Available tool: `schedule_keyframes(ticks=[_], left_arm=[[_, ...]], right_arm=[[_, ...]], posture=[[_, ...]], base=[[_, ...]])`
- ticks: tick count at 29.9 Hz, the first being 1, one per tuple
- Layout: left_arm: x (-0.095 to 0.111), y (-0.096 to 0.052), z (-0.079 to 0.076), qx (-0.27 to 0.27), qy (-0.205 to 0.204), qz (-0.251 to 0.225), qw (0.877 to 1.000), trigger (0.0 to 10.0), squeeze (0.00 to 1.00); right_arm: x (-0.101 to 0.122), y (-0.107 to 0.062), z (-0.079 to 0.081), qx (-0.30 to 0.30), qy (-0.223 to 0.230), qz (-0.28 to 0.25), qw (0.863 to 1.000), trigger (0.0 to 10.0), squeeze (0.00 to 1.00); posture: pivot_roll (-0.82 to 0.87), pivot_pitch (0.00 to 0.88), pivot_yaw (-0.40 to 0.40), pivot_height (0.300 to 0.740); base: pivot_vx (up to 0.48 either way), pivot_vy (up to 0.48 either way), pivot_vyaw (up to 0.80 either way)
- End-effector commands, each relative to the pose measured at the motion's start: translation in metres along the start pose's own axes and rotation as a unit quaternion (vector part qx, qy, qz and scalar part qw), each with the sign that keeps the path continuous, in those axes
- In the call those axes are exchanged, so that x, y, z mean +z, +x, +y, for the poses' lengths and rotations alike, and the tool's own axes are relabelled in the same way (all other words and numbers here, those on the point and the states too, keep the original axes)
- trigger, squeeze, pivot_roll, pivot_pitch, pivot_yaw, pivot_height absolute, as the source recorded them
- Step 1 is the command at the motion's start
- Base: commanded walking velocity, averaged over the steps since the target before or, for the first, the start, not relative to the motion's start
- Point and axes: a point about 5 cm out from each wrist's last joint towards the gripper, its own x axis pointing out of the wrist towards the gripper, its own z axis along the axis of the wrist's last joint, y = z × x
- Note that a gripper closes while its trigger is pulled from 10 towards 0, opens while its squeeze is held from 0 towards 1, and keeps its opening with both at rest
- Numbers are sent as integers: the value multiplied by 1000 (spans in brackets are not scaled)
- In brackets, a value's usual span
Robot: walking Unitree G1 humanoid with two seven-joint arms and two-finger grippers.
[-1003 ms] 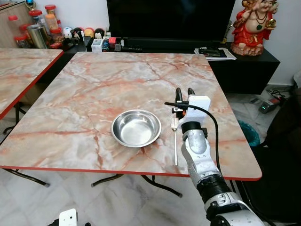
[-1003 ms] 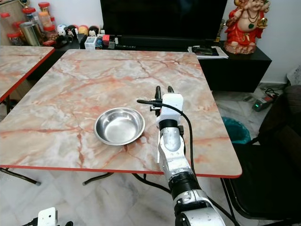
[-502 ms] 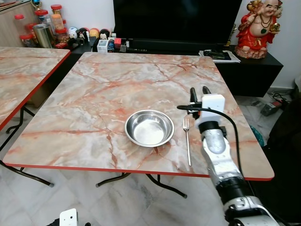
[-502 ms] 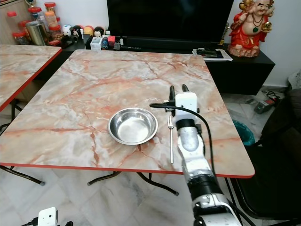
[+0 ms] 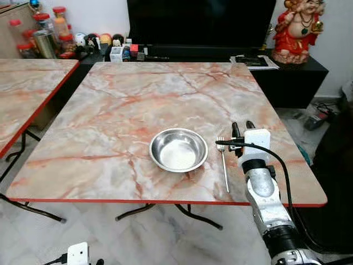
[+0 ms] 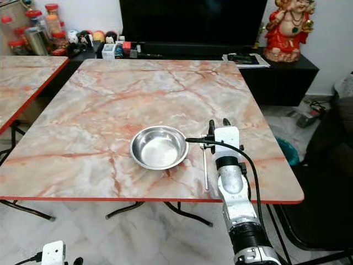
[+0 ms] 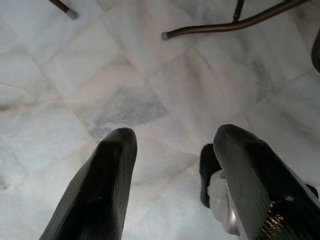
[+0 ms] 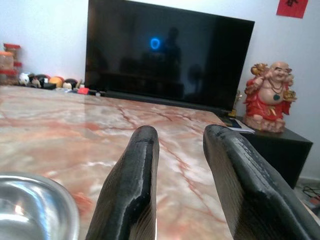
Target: Setting the table
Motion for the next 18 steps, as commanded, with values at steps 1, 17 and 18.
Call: schedule_keyframes(ticks=[1,17,18], left_arm=[[1,0,1,-4,9,3,1000,10000,0],[4,1,3,-1,7,-3,1000,10000,0],[4,1,3,-1,7,-2,1000,10000,0]], right_arm=[[1,-1,1,-2,2,1,1000,10000,0],[5,0,13,-3,23,2,1000,10000,0],[5,0,13,-3,23,2,1000,10000,0]], posture=[[47,0,49,740],[52,0,61,740],[50,0,62,740]], base=[[0,349,0],[0,346,0],[0,349,0]])
